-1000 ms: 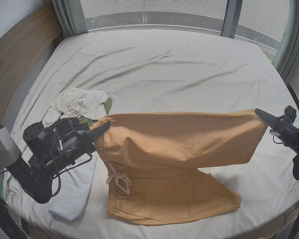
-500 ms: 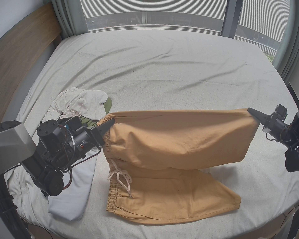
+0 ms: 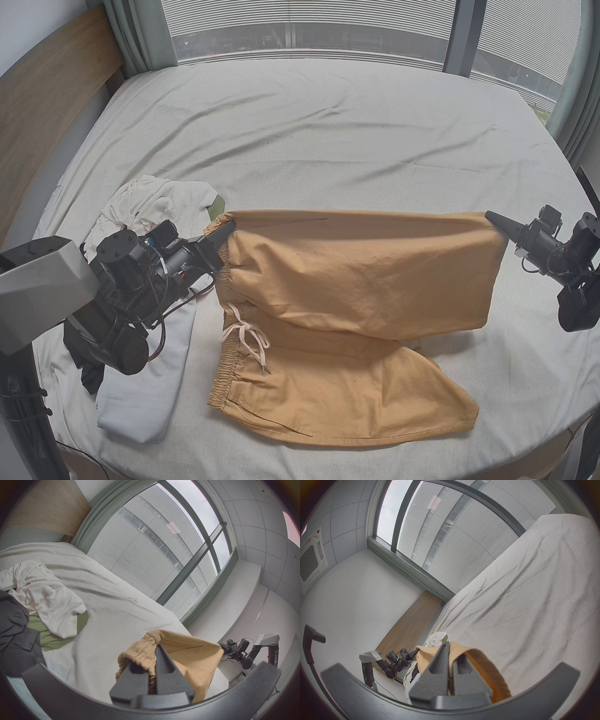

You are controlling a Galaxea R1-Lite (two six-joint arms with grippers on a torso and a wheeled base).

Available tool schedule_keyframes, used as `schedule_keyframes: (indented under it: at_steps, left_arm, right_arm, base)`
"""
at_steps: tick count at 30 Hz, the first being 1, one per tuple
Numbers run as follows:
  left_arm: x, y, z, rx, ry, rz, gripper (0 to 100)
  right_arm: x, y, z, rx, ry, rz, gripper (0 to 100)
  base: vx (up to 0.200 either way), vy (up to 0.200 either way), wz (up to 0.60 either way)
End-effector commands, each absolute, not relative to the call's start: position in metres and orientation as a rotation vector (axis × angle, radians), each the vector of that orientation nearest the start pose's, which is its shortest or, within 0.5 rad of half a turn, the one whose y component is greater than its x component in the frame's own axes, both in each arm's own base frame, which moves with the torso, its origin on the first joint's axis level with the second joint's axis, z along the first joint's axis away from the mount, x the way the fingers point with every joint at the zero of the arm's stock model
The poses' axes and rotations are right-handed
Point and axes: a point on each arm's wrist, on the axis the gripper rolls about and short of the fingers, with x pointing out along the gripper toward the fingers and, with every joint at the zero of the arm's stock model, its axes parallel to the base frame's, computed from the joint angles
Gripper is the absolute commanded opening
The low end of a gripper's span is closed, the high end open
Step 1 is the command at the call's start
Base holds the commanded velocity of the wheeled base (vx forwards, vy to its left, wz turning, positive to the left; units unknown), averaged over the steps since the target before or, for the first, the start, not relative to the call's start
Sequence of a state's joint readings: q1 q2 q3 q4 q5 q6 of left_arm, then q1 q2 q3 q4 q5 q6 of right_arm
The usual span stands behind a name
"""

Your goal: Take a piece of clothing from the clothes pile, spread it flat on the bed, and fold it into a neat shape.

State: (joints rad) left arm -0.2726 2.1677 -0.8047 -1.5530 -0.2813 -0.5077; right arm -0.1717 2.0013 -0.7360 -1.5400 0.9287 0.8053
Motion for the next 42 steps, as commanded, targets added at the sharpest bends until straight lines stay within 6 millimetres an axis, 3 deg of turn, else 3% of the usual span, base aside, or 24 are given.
schedule_keyframes:
  at_steps: [1,13,21,22,23,24,35,40,42]
  left_arm:
    - [0.374,-0.108,0.102,-0.494,-0.047,-0.574,0]
    - [0.395,-0.113,0.097,-0.526,-0.077,-0.58,0]
    - [0.402,-0.105,0.1,-0.555,-0.09,-0.577,0]
    - [0.402,-0.105,0.099,-0.555,-0.088,-0.576,100]
    - [0.402,-0.105,0.099,-0.555,-0.088,-0.576,100]
    - [0.404,-0.103,0.097,-0.555,-0.086,-0.571,100]
    - [0.416,-0.103,0.086,-0.586,-0.078,-0.534,100]
    - [0.404,-0.099,0.087,-0.589,-0.055,-0.521,100]
    - [0.379,-0.093,0.093,-0.596,-0.001,-0.519,100]
  right_arm:
    - [0.352,-0.04,0.146,0.618,0.08,0.804,0]
    - [0.375,-0.044,0.135,0.62,0.061,0.782,0]
    - [0.379,-0.045,0.135,0.616,0.054,0.783,0]
    - [0.379,-0.045,0.135,0.616,0.054,0.783,0]
    - [0.379,-0.045,0.135,0.616,0.054,0.783,0]
    - [0.379,-0.045,0.135,0.616,0.054,0.783,100]
    - [0.37,-0.044,0.122,0.603,0.069,0.726,100]
    - [0.345,-0.04,0.121,0.57,0.095,0.711,100]
    - [0.317,-0.035,0.123,0.59,0.136,0.706,100]
  base:
    - [0.0,0.0,0.0]
    - [0.0,0.0,0.0]
    - [0.0,0.0,0.0]
    - [0.0,0.0,0.0]
    - [0.0,0.0,0.0]
    - [0.0,0.0,0.0]
    - [0.0,0.0,0.0]
    - [0.0,0.0,0.0]
    - [0.0,0.0,0.0]
